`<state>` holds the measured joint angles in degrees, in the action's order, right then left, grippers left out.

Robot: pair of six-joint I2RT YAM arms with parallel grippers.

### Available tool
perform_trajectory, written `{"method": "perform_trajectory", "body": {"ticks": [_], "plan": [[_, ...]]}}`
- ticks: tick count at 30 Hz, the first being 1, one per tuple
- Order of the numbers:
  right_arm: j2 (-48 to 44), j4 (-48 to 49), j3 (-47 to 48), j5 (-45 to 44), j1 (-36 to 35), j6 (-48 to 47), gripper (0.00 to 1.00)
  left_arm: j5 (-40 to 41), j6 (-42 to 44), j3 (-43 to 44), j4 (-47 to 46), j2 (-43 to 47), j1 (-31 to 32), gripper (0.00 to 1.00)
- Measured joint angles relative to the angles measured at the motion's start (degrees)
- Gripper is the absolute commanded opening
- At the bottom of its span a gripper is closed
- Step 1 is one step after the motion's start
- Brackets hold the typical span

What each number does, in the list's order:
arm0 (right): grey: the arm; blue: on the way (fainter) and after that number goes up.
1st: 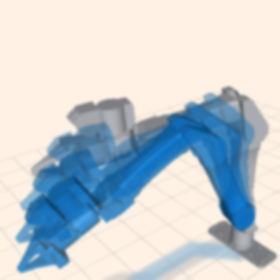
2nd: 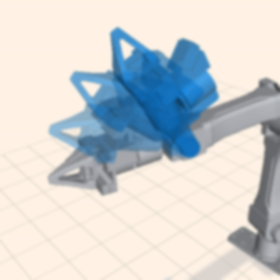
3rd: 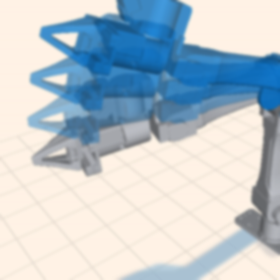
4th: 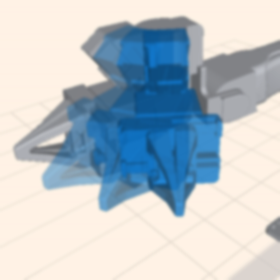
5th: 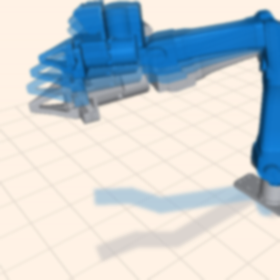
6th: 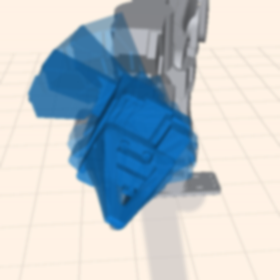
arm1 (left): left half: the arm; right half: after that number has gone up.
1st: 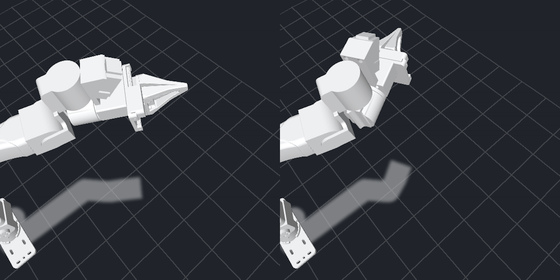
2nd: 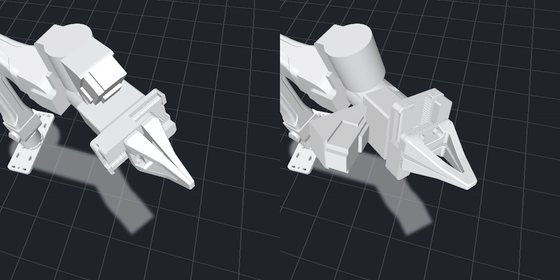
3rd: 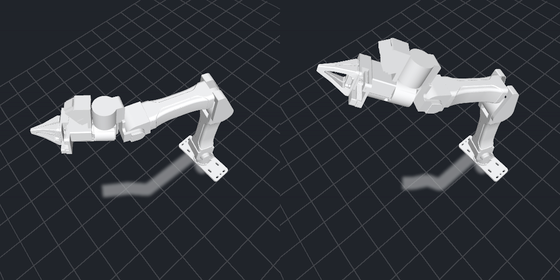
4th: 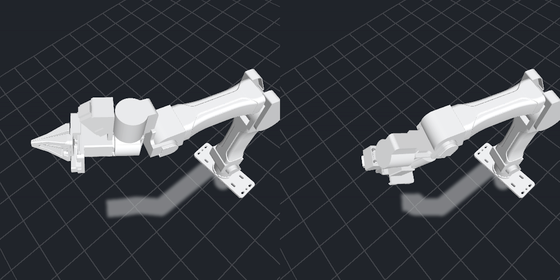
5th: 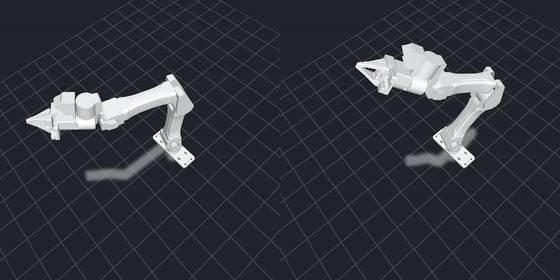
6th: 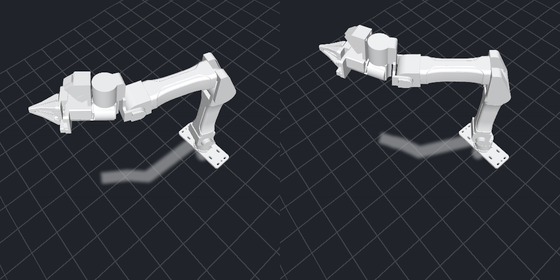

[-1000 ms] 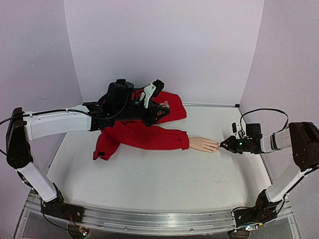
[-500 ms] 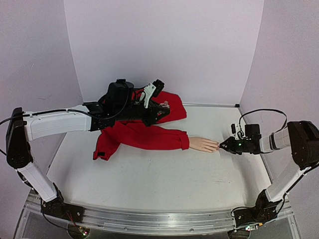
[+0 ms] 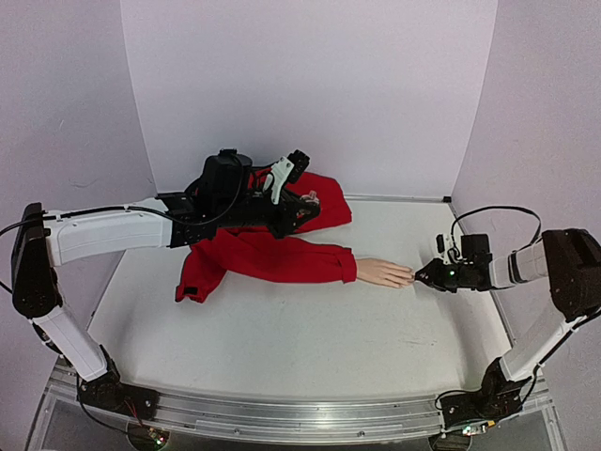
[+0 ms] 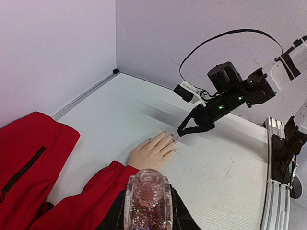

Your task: Paint the nails

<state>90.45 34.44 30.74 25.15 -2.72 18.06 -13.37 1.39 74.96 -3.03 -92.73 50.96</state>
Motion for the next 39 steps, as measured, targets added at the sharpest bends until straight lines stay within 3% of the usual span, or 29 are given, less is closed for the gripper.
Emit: {"method": "perform_trajectory", "body": {"ticks": [39], "plan": [[-0.3, -1.9, 0.0, -3.8, -0.1, 0.2, 0.00, 0.0, 0.0, 0.0, 0.0, 0.0, 0.0, 0.00]]}}
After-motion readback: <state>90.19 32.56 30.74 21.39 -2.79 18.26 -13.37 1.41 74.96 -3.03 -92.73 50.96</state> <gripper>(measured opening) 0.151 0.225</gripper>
